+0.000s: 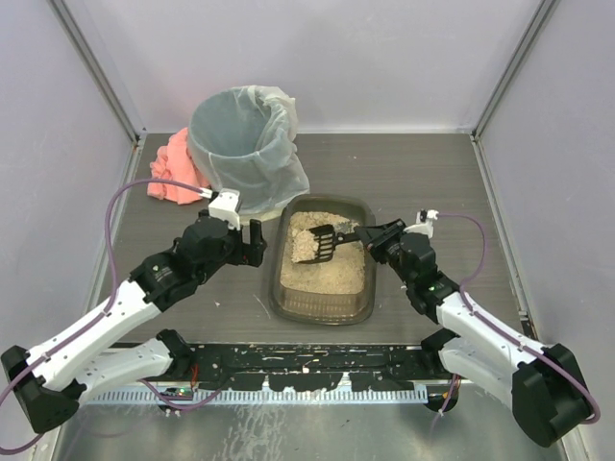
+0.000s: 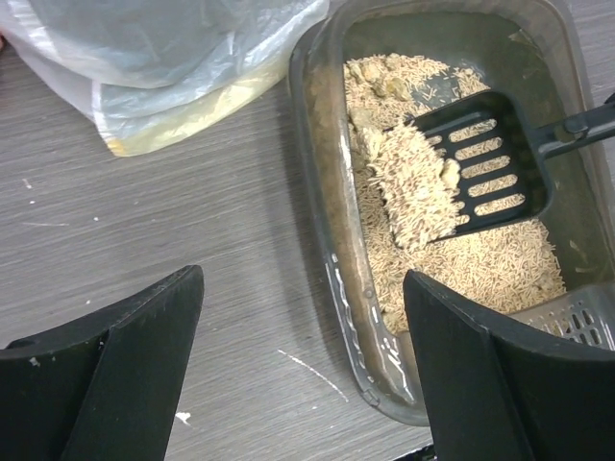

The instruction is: Clean the litter box

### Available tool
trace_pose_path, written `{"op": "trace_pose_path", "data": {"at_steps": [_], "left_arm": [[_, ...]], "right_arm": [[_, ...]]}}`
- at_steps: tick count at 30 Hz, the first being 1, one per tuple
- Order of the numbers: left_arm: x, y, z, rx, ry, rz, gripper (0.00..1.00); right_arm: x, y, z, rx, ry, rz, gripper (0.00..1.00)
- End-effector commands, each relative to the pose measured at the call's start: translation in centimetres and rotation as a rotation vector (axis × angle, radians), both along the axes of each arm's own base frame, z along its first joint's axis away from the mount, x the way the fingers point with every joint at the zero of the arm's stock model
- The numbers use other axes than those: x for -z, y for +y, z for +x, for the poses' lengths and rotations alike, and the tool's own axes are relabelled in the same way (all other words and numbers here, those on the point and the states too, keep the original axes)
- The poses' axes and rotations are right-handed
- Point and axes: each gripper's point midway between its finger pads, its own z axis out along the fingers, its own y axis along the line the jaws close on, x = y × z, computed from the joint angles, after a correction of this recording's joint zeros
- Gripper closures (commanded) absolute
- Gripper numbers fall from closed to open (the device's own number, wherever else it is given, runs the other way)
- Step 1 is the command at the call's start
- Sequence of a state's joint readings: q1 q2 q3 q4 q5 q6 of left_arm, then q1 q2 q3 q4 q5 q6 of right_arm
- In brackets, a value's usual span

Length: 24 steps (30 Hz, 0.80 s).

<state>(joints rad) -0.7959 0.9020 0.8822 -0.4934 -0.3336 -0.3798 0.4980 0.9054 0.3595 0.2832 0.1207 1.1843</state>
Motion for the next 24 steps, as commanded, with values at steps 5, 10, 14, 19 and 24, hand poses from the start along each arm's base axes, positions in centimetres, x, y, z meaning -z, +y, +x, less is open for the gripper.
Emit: {"op": "trace_pose_path", "data": {"at_steps": [5,10,14,19,24], "left_arm": [[-0.6,2.3,-0.6,-0.043,-0.033,0.027,0.13],[-0.7,2.6,-0.9,-0.044,-0.028,0.030,0.13],[-0.7,2.8,-1.2,-0.044,-0.023,0.030,0.13],[-1.1,3.3,-1.6,-0.046,-0.024,0.027,0.13],[-1.4,3.9,-1.9,-0.059,-0.037,0.024,0.13]], "right_arm": [[-3.6,-1.5,0.2,0.007,-0.113,0.123,0.99],[-3.8,-2.8,0.3,-0.009,-0.144,0.142,0.99],[-4.4,-4.2,1.1,-0.018,-0.162,0.145,0.99],[-5.1,-6.1,2.8,-0.072,-0.167,0.217,0.99],[-4.5,-5.5,2.9,-0.126,-0.162,0.313,0.99]]}}
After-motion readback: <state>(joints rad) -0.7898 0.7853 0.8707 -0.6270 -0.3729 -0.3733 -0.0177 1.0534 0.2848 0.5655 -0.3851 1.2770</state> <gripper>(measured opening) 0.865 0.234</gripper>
